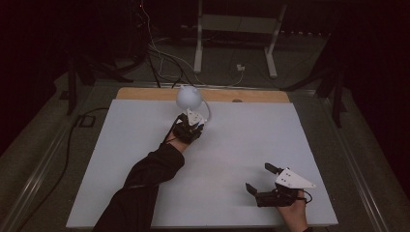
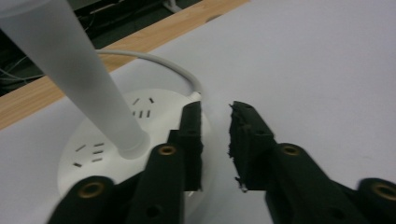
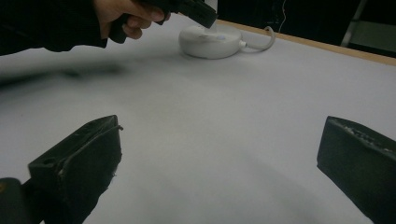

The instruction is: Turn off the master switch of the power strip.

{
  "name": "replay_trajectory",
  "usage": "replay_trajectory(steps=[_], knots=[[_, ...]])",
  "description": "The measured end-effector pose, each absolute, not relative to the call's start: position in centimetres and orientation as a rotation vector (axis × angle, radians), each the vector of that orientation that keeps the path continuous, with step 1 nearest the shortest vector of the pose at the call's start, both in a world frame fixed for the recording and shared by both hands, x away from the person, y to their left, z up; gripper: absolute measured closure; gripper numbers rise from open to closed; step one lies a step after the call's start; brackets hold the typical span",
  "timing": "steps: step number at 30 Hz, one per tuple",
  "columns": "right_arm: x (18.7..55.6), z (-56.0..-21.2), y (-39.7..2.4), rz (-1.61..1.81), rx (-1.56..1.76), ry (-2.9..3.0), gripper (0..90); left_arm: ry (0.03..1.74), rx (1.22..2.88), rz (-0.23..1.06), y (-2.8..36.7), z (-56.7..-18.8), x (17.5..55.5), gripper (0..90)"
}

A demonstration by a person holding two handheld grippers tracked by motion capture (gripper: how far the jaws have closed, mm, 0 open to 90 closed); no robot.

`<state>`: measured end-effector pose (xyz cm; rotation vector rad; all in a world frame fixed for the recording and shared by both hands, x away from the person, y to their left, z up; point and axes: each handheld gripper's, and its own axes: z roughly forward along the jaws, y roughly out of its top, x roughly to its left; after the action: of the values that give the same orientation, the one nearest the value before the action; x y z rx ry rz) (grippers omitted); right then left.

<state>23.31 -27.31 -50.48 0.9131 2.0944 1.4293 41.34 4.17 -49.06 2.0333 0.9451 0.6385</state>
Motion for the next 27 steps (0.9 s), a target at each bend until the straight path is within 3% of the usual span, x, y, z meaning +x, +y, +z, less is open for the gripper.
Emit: replay_trajectory(steps=[7, 27], knots=[[23.3, -50.5, -27.3, 1.433, 0.915, 2.095, 0.0, 0.92, 2.05, 0.68, 3.8, -48.8, 41.7, 90.0], [23.3, -50.5, -27.3, 1.426, 0.912, 2.103, 0.0, 0.868, 2.128, 0.8, 2.9, -50.8, 43.5, 90.0]])
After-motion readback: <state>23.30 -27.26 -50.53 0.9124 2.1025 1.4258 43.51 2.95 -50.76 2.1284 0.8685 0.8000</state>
